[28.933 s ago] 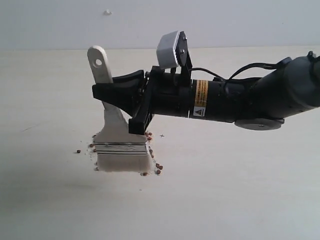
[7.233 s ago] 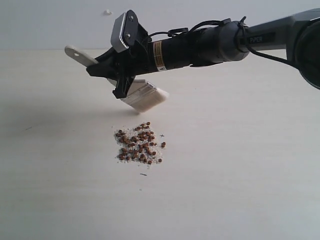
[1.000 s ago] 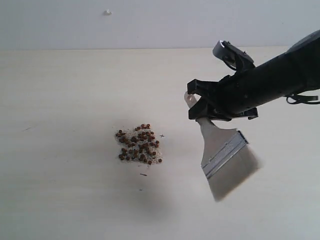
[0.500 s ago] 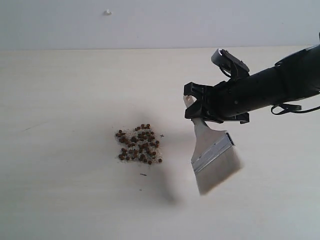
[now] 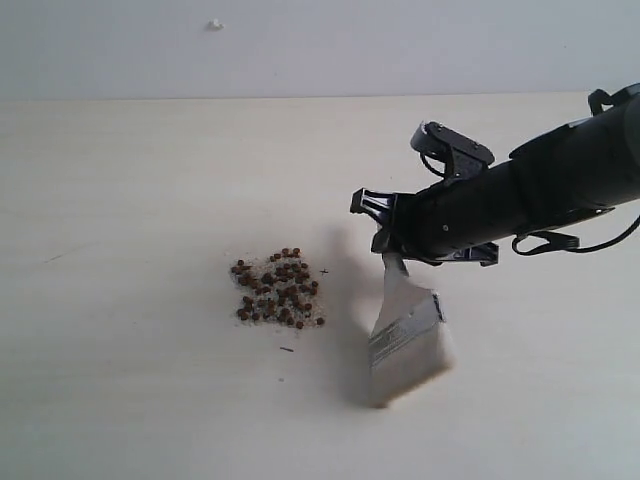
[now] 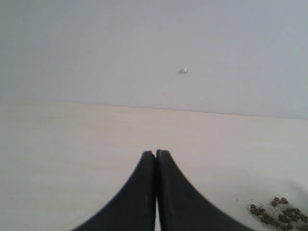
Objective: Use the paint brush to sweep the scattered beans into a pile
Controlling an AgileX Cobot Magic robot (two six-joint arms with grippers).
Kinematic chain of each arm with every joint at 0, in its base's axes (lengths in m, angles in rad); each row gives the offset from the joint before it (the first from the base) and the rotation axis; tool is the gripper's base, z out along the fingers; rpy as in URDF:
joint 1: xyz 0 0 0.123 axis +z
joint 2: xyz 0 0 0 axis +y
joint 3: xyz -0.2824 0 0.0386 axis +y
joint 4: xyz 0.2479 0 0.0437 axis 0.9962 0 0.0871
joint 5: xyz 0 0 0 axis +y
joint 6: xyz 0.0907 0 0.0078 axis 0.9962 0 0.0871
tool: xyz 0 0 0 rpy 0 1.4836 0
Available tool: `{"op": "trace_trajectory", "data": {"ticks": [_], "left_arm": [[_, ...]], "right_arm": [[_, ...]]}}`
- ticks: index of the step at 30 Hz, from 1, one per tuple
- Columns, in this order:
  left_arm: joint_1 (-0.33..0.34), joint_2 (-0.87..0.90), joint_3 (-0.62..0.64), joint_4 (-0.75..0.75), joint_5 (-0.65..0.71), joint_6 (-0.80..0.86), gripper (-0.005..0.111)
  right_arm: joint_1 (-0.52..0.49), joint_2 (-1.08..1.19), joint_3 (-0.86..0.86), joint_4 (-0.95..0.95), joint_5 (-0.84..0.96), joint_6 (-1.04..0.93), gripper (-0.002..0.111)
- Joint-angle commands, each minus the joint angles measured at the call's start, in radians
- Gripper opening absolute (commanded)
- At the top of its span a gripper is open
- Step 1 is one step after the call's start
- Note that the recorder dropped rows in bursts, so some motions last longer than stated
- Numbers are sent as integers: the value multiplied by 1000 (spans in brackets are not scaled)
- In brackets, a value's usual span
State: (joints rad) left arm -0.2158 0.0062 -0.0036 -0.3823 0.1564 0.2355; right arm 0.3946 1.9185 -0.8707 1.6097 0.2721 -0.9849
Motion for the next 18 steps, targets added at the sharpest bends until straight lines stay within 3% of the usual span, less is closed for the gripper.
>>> {"op": "trace_trajectory", "data": {"ticks": [1,13,16,18], "left_arm": [[-6,-6,4,4,-1,-3,0],[-6,-6,4,4,-1,-3,0],[-6,-6,4,4,-1,-3,0],[-6,-6,4,4,-1,-3,0]], "right_arm": [[1,-1,4,6,-31,-15,47],[1,-194,45,-69,-344,-68,50],[1,-335,96,-79,-407,-67,40],[1,-440,148,-115,-434,-67,22]]}}
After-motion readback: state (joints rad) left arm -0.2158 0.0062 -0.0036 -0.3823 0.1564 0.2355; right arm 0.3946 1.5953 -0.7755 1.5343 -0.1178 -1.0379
